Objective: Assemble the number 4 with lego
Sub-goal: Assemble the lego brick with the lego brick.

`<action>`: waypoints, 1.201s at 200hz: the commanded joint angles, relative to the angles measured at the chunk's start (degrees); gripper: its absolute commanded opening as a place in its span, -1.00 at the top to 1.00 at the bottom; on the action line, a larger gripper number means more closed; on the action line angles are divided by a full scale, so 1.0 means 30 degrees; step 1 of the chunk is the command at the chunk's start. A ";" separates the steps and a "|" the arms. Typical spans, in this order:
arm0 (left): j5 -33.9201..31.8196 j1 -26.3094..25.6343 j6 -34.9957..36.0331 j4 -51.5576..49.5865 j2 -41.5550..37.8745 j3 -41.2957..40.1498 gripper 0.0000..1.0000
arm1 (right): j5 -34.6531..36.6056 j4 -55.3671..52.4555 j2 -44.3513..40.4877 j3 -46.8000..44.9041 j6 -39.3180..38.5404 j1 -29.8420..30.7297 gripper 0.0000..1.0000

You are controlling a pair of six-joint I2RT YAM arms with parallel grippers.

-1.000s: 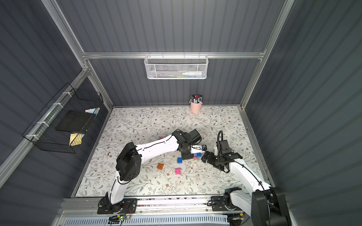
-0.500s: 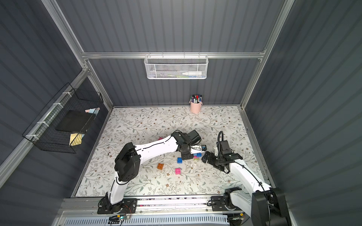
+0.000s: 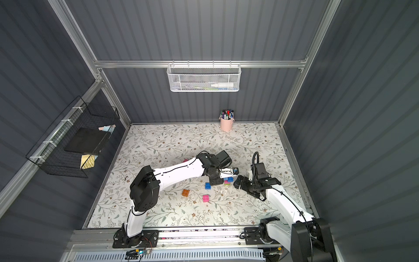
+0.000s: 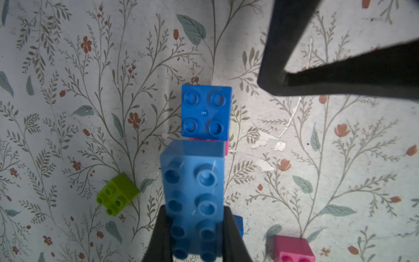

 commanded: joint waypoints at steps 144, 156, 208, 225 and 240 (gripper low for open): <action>0.1080 0.0255 0.0960 -0.0620 -0.0241 0.0017 1.00 | -0.0220 0.0079 0.0011 -0.0324 -0.0053 -0.0202 -0.97; 0.1035 0.0251 0.1053 -0.0674 -0.0104 0.0098 1.00 | -0.0211 0.0074 0.0044 -0.0291 -0.0071 -0.0202 -0.97; 0.1085 0.0353 0.1242 -0.0893 0.0526 0.0740 1.00 | -0.0214 0.0074 0.0099 -0.0274 -0.0093 -0.0225 -0.97; 0.1156 0.0382 0.1398 -0.1086 0.0719 0.1004 1.00 | -0.0210 0.0059 0.0099 -0.0279 -0.0105 -0.0231 -0.97; 0.1160 0.0414 0.1483 -0.1334 0.0941 0.1188 1.00 | -0.0196 0.0074 0.0125 -0.0274 -0.0107 -0.0213 -0.97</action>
